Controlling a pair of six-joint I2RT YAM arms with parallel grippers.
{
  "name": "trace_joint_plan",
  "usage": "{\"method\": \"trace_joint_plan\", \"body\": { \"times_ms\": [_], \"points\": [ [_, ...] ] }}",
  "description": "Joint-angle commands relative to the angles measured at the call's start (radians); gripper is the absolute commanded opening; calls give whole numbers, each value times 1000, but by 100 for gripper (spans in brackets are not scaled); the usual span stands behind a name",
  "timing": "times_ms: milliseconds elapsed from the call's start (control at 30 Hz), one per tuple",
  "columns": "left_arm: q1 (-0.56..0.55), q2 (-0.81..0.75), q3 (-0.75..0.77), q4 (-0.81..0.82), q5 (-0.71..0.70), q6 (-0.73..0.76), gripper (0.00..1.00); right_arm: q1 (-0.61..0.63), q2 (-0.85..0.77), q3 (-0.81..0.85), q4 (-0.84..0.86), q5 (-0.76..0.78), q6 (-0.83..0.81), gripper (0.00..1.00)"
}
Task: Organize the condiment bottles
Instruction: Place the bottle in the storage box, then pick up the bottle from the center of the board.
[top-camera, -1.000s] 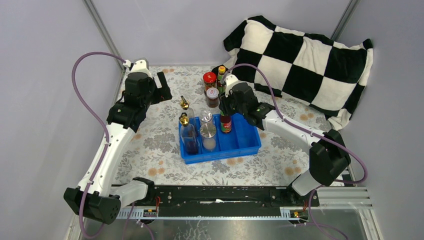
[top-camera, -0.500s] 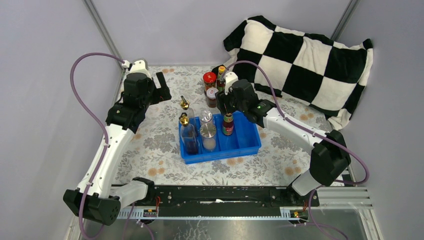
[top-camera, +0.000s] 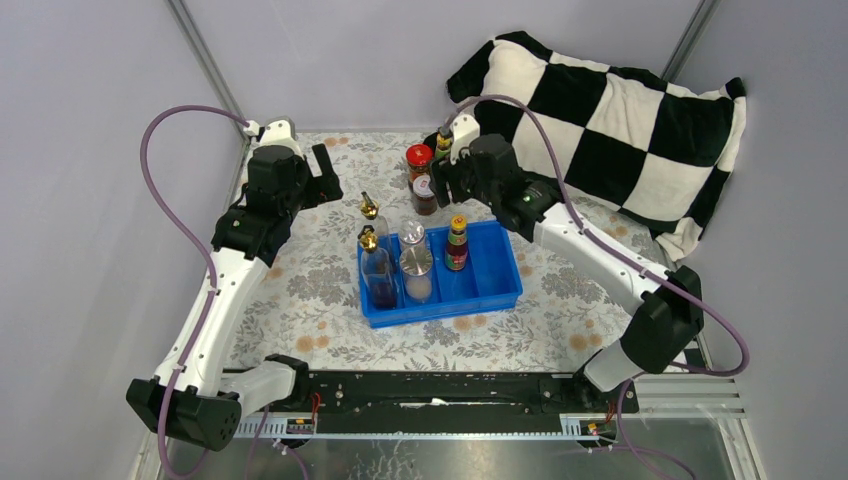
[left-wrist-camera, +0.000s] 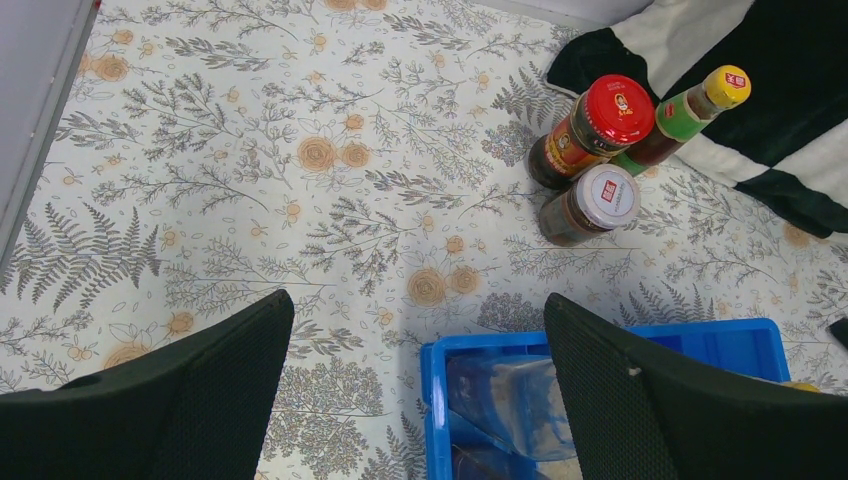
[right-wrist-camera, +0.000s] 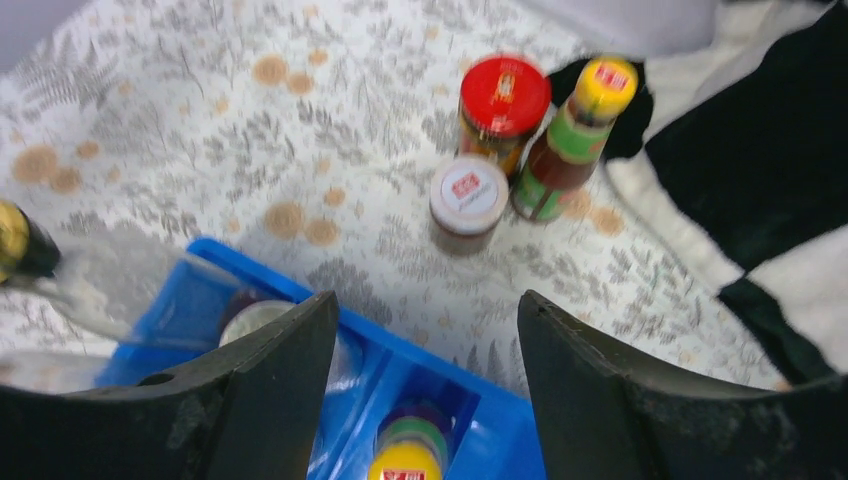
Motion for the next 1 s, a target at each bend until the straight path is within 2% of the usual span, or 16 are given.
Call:
{"method": "trace_joint_plan", "body": {
  "times_ms": [0, 133, 367, 767, 900, 967],
  "points": [
    [7, -17, 5, 8, 0, 8, 99, -50, 66, 166, -1, 24, 0, 74],
    [7, -18, 10, 7, 4, 8, 99, -136, 223, 346, -55, -17, 43, 72],
    [7, -15, 10, 7, 10, 11, 99, -192, 518, 662, -167, -17, -11, 71],
    [7, -10, -17, 24, 13, 28, 99, -220, 708, 812, -144, -56, -15, 74],
    [7, -14, -20, 25, 18, 27, 99, -228, 739, 827, -129, -49, -10, 69],
    [7, -14, -20, 26, 20, 27, 99, -233, 741, 812, -107, -37, -6, 64]
  ]
}}
